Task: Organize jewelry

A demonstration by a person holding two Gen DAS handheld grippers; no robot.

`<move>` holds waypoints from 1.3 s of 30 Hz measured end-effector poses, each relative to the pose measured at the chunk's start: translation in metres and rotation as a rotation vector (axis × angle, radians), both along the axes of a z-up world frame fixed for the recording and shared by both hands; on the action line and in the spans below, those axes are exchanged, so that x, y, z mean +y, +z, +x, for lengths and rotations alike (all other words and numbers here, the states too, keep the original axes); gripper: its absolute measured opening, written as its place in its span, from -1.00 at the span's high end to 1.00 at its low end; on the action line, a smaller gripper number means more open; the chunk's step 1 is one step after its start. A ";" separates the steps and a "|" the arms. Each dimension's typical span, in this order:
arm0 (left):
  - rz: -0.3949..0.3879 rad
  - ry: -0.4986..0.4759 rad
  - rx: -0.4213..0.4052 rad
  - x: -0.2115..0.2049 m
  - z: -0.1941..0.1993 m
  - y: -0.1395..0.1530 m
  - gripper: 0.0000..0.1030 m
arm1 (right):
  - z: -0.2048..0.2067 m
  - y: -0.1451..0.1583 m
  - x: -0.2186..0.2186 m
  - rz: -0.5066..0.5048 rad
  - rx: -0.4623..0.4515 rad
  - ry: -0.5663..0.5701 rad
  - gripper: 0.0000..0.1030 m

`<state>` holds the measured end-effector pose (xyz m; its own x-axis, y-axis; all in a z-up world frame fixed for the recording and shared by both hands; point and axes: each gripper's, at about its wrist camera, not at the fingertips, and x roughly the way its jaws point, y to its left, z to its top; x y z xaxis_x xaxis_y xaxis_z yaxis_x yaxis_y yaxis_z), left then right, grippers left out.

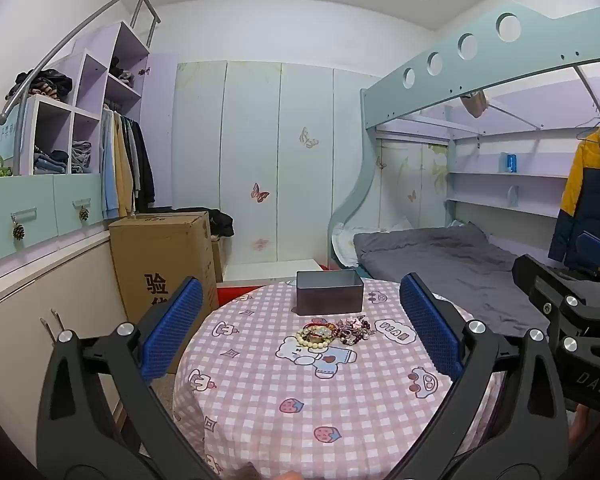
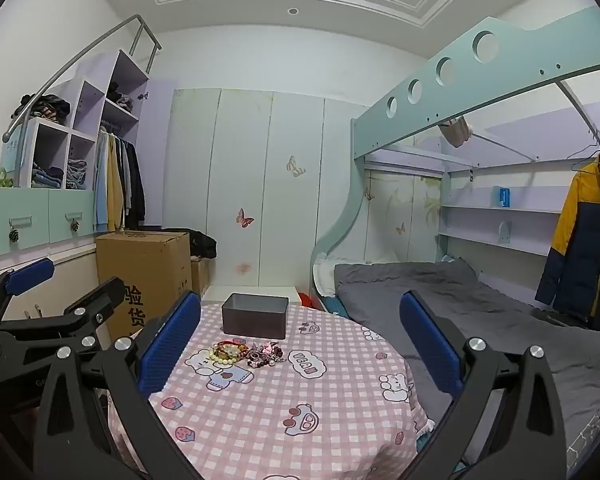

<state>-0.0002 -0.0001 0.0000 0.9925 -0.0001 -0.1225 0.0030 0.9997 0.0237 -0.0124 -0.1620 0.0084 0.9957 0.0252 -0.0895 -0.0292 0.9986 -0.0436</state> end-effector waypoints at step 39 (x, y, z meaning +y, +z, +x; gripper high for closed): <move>0.010 0.013 -0.010 0.001 -0.005 0.003 -0.88 | -0.002 -0.003 -0.001 0.009 0.007 0.004 -0.86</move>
<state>-0.0052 0.0004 0.0029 0.9935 0.0142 -0.1129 -0.0105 0.9994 0.0333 -0.0148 -0.1628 0.0052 0.9949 0.0299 -0.0963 -0.0333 0.9988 -0.0345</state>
